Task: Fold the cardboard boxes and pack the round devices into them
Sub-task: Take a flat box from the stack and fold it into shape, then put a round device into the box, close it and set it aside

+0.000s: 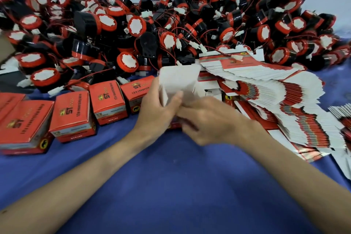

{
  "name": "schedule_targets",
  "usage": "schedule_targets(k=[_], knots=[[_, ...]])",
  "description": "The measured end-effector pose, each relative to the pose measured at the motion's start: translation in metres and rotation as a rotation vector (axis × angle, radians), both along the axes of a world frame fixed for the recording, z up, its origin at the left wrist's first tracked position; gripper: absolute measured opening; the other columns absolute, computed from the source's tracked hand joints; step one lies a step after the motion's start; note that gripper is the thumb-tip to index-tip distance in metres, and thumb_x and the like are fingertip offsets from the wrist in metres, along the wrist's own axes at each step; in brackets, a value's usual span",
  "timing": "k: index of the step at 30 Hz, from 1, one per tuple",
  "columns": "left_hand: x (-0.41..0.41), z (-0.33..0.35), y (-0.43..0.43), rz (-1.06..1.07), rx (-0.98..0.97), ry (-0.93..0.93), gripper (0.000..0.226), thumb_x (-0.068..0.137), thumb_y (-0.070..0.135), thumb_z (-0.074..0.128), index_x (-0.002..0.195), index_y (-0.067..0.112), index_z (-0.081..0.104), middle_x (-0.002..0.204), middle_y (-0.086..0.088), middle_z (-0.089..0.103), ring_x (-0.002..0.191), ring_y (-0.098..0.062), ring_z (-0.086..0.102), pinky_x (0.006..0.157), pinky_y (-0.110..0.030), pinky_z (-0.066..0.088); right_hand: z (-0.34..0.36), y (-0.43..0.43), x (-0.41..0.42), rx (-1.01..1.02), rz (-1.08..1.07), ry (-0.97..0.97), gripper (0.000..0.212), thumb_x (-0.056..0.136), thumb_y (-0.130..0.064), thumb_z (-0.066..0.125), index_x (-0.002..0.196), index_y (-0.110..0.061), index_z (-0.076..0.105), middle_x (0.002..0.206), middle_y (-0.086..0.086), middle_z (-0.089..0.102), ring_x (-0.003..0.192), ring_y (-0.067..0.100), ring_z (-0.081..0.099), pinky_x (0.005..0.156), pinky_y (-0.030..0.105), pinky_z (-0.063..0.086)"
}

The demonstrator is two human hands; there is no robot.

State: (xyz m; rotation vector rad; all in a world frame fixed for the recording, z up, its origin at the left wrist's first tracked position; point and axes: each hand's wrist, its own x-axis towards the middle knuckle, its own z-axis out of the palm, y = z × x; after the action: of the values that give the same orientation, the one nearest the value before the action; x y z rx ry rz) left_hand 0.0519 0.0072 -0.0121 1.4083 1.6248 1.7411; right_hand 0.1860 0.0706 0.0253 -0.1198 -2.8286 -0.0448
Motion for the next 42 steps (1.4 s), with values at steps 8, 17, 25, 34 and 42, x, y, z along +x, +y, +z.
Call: schedule_targets(k=[8, 17, 25, 34, 42], knots=[[-0.015, -0.006, 0.003, 0.498, 0.088, 0.377, 0.051, 0.072, -0.002, 0.046, 0.122, 0.001, 0.048, 0.107, -0.003, 0.043, 0.09, 0.0, 0.036, 0.079, 0.002, 0.031, 0.006, 0.093, -0.072, -0.493, -0.575, 0.384, 0.045, 0.088, 0.005, 0.05, 0.133, 0.001, 0.048, 0.127, 0.016, 0.054, 0.116, 0.025, 0.053, 0.096, 0.037, 0.046], [-0.014, -0.006, 0.002, 0.527, 0.07, 0.361, 0.061, 0.076, 0.0, 0.057, 0.134, 0.007, 0.041, 0.117, -0.007, 0.044, 0.092, 0.005, 0.036, 0.077, 0.005, 0.031, -0.009, 0.072, -0.063, -0.4, -0.634, 0.533, 0.028, 0.097, -0.013, 0.048, 0.074, -0.001, 0.057, 0.065, 0.004, 0.051, 0.061, 0.014, 0.045, 0.059, 0.033, 0.031], [-0.012, -0.008, 0.002, 0.52, 0.017, 0.394, 0.063, 0.083, 0.036, 0.062, 0.137, 0.017, 0.036, 0.108, 0.009, 0.035, 0.085, -0.012, 0.048, 0.064, -0.028, 0.041, 0.017, 0.004, 0.045, -1.38, -0.13, 1.172, 0.032, 0.088, -0.011, 0.045, 0.059, -0.009, 0.057, 0.104, 0.009, 0.072, 0.11, 0.025, 0.064, 0.092, 0.034, 0.052], [-0.001, -0.002, -0.008, 0.252, 0.416, 0.666, 0.051, 0.082, 0.03, 0.058, 0.122, 0.002, 0.044, 0.122, -0.008, 0.034, 0.117, -0.016, 0.036, 0.101, -0.026, 0.034, 0.016, 0.0, 0.061, -2.054, -0.013, 1.346, 0.039, 0.1, -0.04, 0.035, 0.074, -0.013, 0.049, 0.081, 0.001, 0.052, 0.06, 0.008, 0.045, 0.05, 0.016, 0.043], [0.011, -0.006, -0.006, 0.118, 0.358, 1.257, 0.016, 0.083, 0.017, 0.064, 0.094, 0.01, 0.073, 0.099, -0.005, 0.07, 0.093, -0.026, 0.064, 0.098, -0.05, 0.041, 0.008, 0.009, 0.068, -2.316, 0.067, 1.152, 0.031, 0.094, -0.037, 0.042, 0.08, -0.012, 0.052, 0.068, -0.004, 0.045, 0.043, 0.002, 0.033, 0.034, 0.013, 0.028]])
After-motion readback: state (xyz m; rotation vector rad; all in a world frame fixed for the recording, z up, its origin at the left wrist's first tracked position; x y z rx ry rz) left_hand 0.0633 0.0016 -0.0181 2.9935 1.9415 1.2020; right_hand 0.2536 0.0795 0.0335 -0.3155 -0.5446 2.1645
